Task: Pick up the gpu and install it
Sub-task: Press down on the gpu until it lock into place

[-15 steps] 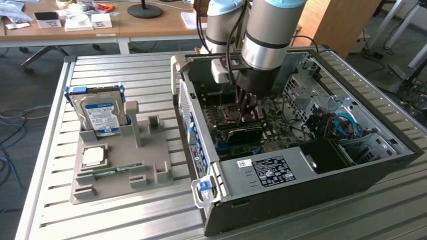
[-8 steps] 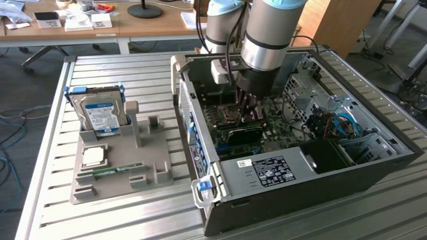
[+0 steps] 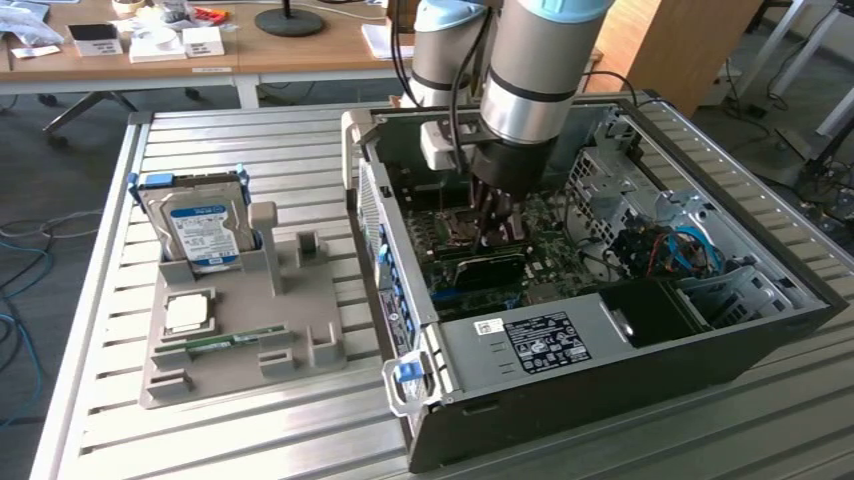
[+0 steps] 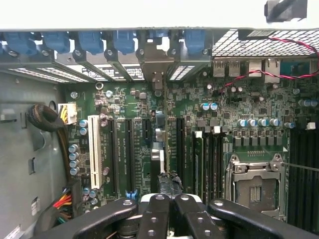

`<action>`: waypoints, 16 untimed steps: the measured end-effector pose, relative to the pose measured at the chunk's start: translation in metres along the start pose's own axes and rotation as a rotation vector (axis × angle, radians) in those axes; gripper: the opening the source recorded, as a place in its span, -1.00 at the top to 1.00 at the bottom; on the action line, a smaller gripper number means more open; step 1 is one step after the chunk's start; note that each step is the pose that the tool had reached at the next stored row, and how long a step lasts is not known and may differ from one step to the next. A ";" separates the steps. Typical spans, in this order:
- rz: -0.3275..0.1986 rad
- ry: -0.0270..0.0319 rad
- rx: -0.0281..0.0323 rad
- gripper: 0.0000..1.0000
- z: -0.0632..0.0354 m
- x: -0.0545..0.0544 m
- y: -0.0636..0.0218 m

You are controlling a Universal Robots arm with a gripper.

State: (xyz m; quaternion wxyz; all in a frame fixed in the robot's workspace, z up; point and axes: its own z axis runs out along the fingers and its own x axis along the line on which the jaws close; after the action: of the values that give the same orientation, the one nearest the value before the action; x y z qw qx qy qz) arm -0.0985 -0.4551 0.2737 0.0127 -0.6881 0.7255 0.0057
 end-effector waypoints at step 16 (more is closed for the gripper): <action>0.000 0.0003 -0.0001 0.79 0.0071 -0.001 0.0010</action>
State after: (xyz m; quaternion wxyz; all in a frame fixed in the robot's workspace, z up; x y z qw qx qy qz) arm -0.0993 -0.4535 0.2666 0.0126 -0.6881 0.7255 0.0056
